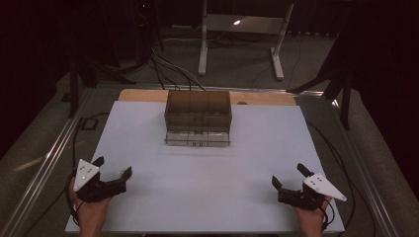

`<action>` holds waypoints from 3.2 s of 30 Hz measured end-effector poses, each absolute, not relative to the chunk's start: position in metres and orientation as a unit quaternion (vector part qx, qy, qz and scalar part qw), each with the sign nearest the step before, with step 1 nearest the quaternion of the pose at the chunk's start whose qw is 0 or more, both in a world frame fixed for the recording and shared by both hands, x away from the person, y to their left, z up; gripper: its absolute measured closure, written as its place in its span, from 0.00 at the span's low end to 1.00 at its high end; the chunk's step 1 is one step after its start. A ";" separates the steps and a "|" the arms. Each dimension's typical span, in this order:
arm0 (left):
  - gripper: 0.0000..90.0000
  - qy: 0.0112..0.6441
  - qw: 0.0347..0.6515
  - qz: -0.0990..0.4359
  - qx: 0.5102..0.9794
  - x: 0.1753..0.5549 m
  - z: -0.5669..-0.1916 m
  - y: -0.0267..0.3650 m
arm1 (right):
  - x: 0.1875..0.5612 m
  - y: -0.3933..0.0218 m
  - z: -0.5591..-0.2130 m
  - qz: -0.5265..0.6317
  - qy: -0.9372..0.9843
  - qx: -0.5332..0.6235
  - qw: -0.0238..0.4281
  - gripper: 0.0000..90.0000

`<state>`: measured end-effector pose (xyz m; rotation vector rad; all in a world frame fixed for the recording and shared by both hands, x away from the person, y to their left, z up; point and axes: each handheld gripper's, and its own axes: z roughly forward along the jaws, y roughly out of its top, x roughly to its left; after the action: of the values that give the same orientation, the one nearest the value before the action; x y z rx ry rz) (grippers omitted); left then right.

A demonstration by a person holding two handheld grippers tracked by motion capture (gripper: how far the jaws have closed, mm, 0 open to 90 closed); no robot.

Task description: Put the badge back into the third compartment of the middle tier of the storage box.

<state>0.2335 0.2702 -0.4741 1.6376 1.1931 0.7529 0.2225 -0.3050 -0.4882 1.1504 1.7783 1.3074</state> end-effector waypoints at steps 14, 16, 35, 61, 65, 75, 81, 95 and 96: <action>0.01 0.512 0.439 0.294 0.677 0.252 -0.478 0.272 | 0.223 -0.306 -0.488 0.499 0.674 0.441 0.320 0.00; 0.01 0.515 0.434 0.290 0.680 0.254 -0.480 0.272 | 0.223 -0.306 -0.488 0.499 0.674 0.442 0.320 0.00; 0.02 0.540 0.393 0.258 0.698 0.271 -0.493 0.276 | 0.223 -0.307 -0.488 0.500 0.673 0.442 0.320 0.00; 0.45 0.571 0.329 0.197 0.726 0.268 -0.515 0.284 | 0.224 -0.307 -0.489 0.500 0.672 0.444 0.318 0.00; 0.50 0.572 0.328 0.186 0.728 0.270 -0.520 0.283 | 0.224 -0.307 -0.489 0.498 0.673 0.445 0.317 0.00; 0.74 0.569 0.332 0.157 0.735 0.275 -0.516 0.277 | 0.225 -0.307 -0.489 0.496 0.673 0.447 0.318 0.00; 0.76 0.574 0.340 0.149 0.730 0.275 -0.517 0.279 | 0.225 -0.307 -0.490 0.490 0.673 0.453 0.318 0.00; 0.96 0.533 0.350 0.153 0.755 0.263 -0.508 0.264 | 0.226 -0.308 -0.490 0.489 0.671 0.457 0.319 0.00; 0.96 0.533 0.350 0.153 0.755 0.263 -0.508 0.265 | 0.226 -0.308 -0.490 0.489 0.671 0.458 0.319 0.00</action>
<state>0.2629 0.2647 -0.5084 1.9554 1.3811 0.3958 0.2256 -0.3085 -0.4897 1.2034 1.7641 1.2858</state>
